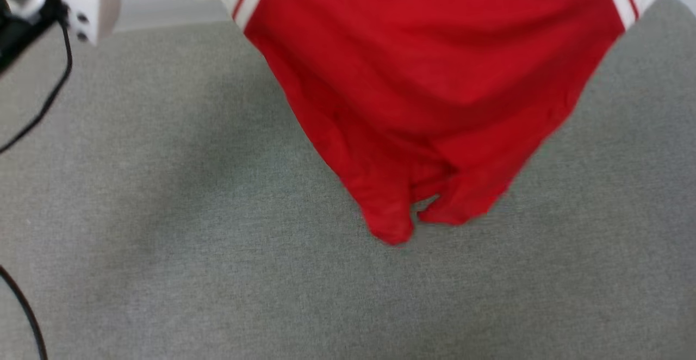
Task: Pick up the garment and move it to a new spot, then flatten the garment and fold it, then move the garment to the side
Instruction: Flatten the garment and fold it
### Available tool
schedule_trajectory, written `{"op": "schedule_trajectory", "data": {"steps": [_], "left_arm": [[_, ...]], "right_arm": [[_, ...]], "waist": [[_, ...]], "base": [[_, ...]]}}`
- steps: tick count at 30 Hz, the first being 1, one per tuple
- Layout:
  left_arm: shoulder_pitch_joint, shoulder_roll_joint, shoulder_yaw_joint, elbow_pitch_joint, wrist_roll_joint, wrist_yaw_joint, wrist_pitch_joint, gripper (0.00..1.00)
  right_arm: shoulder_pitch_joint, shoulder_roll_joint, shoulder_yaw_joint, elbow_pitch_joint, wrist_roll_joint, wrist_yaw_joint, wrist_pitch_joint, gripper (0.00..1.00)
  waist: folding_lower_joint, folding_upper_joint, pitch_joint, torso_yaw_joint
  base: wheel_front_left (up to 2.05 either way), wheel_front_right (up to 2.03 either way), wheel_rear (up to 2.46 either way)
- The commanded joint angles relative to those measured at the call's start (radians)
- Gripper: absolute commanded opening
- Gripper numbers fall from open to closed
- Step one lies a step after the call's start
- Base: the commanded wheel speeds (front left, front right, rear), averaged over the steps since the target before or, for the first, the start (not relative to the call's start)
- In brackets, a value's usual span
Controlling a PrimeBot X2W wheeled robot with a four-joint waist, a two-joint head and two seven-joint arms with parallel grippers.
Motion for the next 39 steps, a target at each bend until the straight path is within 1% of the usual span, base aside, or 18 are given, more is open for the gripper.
{"op": "schedule_trajectory", "data": {"steps": [1, 3, 8, 10, 15, 16, 19, 23, 25, 28, 30, 35, 39], "left_arm": [[-0.052, -0.026, 0.022, 0.023, 0.021, 0.015, -0.024, 0.00], [-0.104, -0.044, 0.038, 0.053, 0.044, 0.021, -0.043, 0.00], [-0.230, -0.097, 0.067, 0.157, 0.092, 0.009, -0.087, 0.00], [-0.279, -0.115, 0.081, 0.201, 0.113, 0.013, -0.117, 0.00], [-0.413, -0.153, 0.112, 0.315, 0.157, 0.004, -0.184, 0.00], [-0.442, -0.160, 0.120, 0.336, 0.166, 0.010, -0.198, 0.00], [-0.519, -0.185, 0.128, 0.390, 0.189, -0.002, -0.234, 0.00], [-0.589, -0.215, 0.142, 0.462, 0.191, -0.018, -0.277, 0.00], [-0.606, -0.219, 0.147, 0.477, 0.199, -0.015, -0.296, 0.00], [-0.618, -0.238, 0.140, 0.519, 0.204, -0.026, -0.328, 0.00], [-0.603, -0.245, 0.130, 0.546, 0.208, -0.030, -0.347, 0.00], [-0.516, -0.263, 0.104, 0.604, 0.186, -0.048, -0.390, 0.00], [-0.385, -0.268, 0.073, 0.630, 0.163, -0.057, -0.430, 0.00]], "right_arm": [[-0.070, 0.034, -0.019, 0.025, -0.052, -0.001, 0.003, 0.00], [-0.139, 0.072, -0.040, 0.054, -0.106, -0.001, 0.003, 0.00], [-0.303, 0.150, -0.075, 0.136, -0.225, -0.001, 0.011, 0.00], [-0.370, 0.180, -0.079, 0.165, -0.268, -0.001, 0.009, 0.00], [-0.530, 0.231, -0.094, 0.238, -0.364, -0.001, -0.014, 0.00], [-0.562, 0.242, -0.102, 0.253, -0.375, -0.001, -0.020, 0.00], [-0.648, 0.277, -0.117, 0.300, -0.409, -0.001, -0.036, 0.00], [-0.734, 0.322, -0.131, 0.360, -0.447, -0.001, -0.076, 0.00], [-0.748, 0.331, -0.129, 0.375, -0.448, -0.001, -0.083, 0.00], [-0.773, 0.352, -0.119, 0.417, -0.460, -0.001, -0.110, 0.00], [-0.761, 0.366, -0.101, 0.445, -0.458, -0.001, -0.123, 0.00], [-0.675, 0.379, -0.026, 0.497, -0.449, -0.001, -0.173, 0.00], [-0.571, 0.397, 0.029, 0.530, -0.411, -0.001, -0.232, 0.00]], "waist": [[0.0000, 0.0000, 0.054, 0.012], [0.0000, 0.0000, 0.091, 0.017], [0.0000, 0.0000, 0.180, 0.030], [0.0000, 0.0000, 0.211, 0.034], [0.0000, 0.0000, 0.276, 0.042], [0.0000, 0.0000, 0.287, 0.043], [0.0000, 0.0000, 0.312, 0.048], [0.0000, 0.0000, 0.334, 0.054], [0.0000, 0.0000, 0.338, 0.055], [0.0000, 0.0000, 0.347, 0.059], [0.0000, 0.0000, 0.350, 0.061], [0.0000, 0.0000, 0.335, 0.060], [0.0000, 0.0000, 0.293, 0.051]], "base": [[0.00, 0.00, 0.00], [0.00, 0.00, 0.00], [0.00, 0.00, 0.00], [0.00, 0.00, 0.00], [0.00, 0.00, 0.00], [0.00, 0.00, 0.00], [0.00, 0.00, 0.00], [0.00, 0.00, 0.00], [0.00, 0.00, 0.00], [0.00, 0.00, 0.00], [0.00, 0.00, 0.00], [0.00, 0.00, 0.00], [0.00, 0.00, 0.00]]}}
